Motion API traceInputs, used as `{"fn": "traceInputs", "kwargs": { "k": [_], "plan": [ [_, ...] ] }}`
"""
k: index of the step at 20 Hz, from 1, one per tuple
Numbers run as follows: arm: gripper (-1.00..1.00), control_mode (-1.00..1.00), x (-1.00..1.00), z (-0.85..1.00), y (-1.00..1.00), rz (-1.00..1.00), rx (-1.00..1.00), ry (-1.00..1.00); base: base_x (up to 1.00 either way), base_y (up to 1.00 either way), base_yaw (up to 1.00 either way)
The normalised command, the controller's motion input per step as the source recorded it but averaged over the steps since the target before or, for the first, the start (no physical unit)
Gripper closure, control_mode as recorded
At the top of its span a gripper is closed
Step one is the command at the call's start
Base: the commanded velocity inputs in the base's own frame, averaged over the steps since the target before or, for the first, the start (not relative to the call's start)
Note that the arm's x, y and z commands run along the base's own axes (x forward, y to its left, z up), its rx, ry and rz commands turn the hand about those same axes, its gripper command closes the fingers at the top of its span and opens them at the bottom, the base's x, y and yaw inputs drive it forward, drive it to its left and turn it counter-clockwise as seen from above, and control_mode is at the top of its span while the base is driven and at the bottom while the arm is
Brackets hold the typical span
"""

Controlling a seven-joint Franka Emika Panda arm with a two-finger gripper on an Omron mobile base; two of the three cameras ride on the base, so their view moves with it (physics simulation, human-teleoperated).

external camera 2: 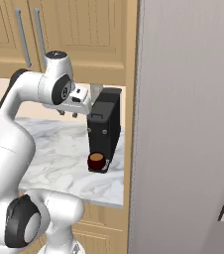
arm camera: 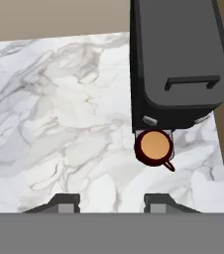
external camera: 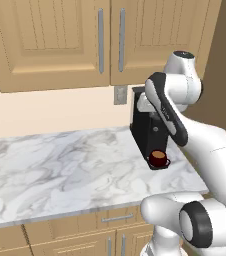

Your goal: Pick up the brewed coffee from the coffee machine and place it next to the breakfast plate on the dining counter.

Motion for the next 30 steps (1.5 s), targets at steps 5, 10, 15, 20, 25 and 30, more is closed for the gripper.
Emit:
{"fn": "traceInputs", "kwargs": {
  "k": [5,10,15,20,25,30],
  "plan": [
    [-1.00,-1.00,-0.49,-0.01,0.00,0.00,0.00,-0.17,0.00,0.00,0.00],
    [-1.00,-1.00,-0.98,-0.37,-0.30,0.00,0.00,-0.36,0.00,0.00,0.00],
    [-1.00,-1.00,-0.32,-0.75,-0.72,0.03,0.00,-0.13,0.00,0.00,0.00],
    [-1.00,-1.00,0.00,-0.51,-0.70,0.14,0.00,-0.04,0.00,0.00,0.00],
    [-1.00,-1.00,0.12,-0.71,-0.20,0.19,0.00,-0.01,0.00,0.00,0.00],
    [-1.00,-1.00,0.40,-0.45,0.02,0.12,-0.20,0.28,0.00,0.00,0.00]
  ]
}}
